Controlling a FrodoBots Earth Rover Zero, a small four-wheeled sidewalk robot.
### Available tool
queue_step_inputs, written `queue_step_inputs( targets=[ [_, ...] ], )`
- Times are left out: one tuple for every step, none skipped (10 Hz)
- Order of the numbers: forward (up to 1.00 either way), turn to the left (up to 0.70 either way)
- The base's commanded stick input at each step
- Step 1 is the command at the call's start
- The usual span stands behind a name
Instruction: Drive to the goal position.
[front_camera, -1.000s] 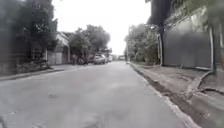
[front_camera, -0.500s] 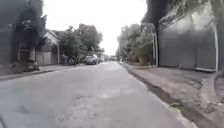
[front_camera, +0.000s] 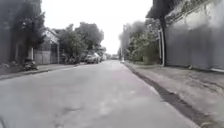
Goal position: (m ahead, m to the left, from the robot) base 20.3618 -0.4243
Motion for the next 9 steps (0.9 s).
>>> queue_step_inputs(
  targets=[
    [1.00,0.00],
    [1.00,0.00],
    [1.00,0.00],
    [1.00,-0.30],
    [1.00,-0.40],
    [1.00,-0.40],
    [1.00,-0.40],
    [1.00,-0.40],
    [1.00,-0.11]
  ],
)
